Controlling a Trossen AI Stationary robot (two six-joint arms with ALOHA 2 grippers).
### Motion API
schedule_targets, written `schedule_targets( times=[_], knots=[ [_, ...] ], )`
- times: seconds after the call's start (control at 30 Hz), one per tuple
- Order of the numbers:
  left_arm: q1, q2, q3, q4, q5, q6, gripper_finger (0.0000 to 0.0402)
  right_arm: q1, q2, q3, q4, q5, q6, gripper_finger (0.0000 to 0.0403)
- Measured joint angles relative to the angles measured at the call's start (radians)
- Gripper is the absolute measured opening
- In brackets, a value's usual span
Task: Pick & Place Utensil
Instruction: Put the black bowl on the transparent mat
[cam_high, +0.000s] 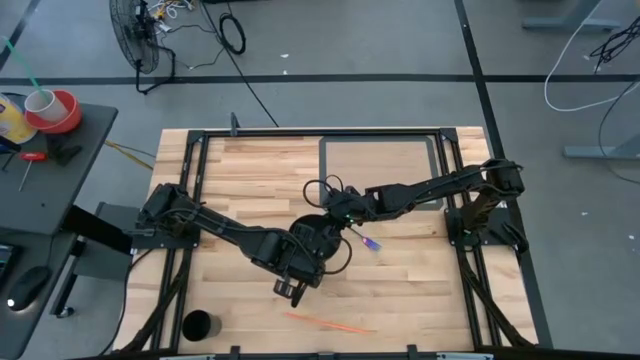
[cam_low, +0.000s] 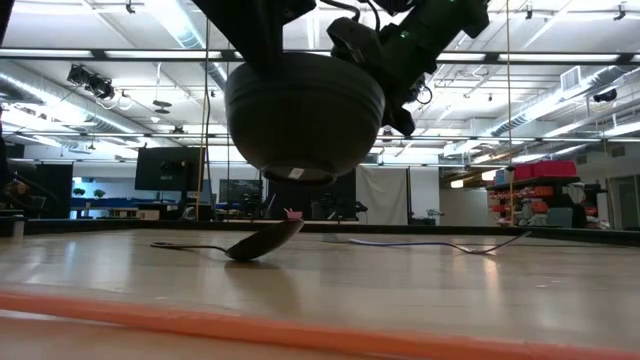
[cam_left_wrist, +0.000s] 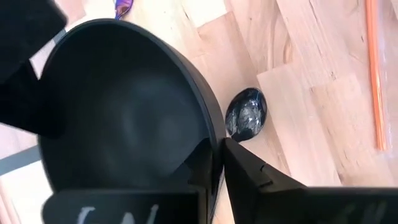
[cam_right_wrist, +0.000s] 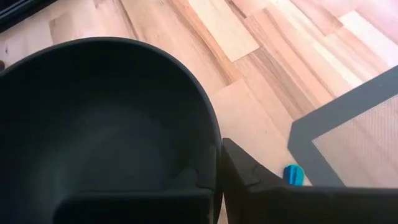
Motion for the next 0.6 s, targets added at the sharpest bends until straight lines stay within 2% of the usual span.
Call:
schedule_targets(
  times=[0.4,0.6],
  knots=[
    [0.0,-0.001,0.002,-0.021,-0.018,-0.044,0.0136,0.001,0.0,-0.001,-0.004,0.0,0.026,0.0002],
    [0.001,-0.018,0.002,-0.074,-0.011,-0.063,0.0165,0.002,0.0,-0.001,-0.003,0.004,0.026,0.0002]
  ],
)
